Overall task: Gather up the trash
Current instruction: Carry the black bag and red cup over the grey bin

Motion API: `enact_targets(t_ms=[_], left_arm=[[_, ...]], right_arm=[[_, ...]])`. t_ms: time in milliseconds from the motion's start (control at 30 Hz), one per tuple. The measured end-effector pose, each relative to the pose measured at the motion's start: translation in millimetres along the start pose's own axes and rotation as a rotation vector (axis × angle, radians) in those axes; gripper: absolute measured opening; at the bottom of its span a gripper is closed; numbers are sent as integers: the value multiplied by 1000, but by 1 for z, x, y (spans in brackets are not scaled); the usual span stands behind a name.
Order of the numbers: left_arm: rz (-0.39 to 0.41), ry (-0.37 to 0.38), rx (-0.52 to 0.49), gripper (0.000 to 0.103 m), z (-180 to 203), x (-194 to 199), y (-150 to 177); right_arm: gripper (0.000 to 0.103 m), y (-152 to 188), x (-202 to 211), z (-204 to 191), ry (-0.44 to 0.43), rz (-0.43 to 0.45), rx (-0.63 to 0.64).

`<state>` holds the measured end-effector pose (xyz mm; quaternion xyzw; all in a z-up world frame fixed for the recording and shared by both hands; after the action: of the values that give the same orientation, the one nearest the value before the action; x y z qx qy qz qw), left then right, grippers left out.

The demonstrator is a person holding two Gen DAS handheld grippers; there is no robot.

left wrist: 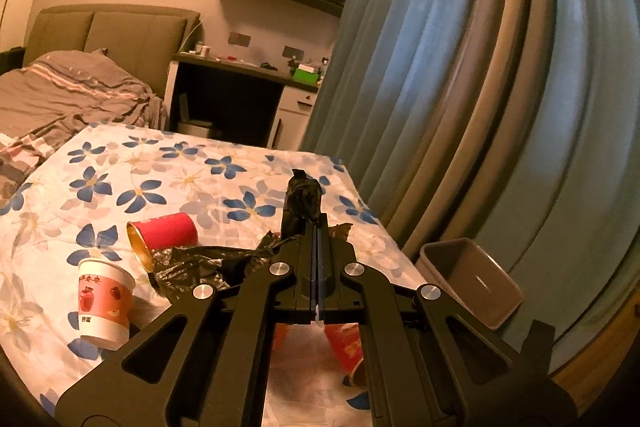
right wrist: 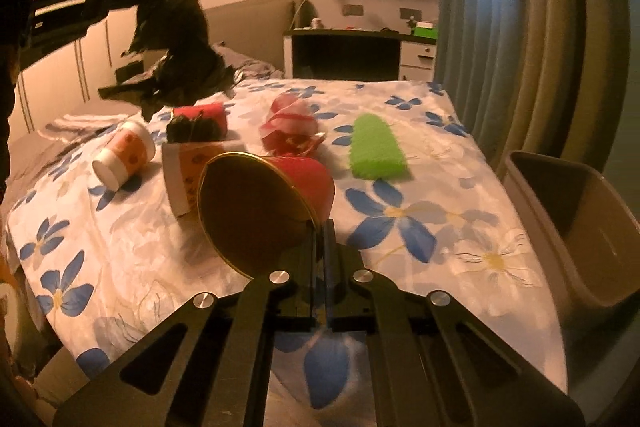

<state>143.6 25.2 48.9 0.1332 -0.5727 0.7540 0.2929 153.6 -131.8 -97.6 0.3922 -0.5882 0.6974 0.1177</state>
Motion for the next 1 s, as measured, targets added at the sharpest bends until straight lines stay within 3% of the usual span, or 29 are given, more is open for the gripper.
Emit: enact_targets(t_ms=[467,1000], left_arm=[[-35,75,-90,0,53,-27,0],[-101,291,-266,0,181,-101,7]], right_arm=[[4,-4,42,64,102,99,-146],[4,20,84,170,304,164,-359]])
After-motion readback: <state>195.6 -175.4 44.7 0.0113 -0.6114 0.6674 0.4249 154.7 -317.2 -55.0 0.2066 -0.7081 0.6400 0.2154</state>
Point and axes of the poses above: each gripper's, at about its wrist camera, not at the fingertips, and x roughly against the way its jaws point, z to its right, y to its underside, the point moved 5 cm from there along -x, roughly the way its jaws point, and after that the axes turned 13 degrees about -z, right-handed, at the moved point
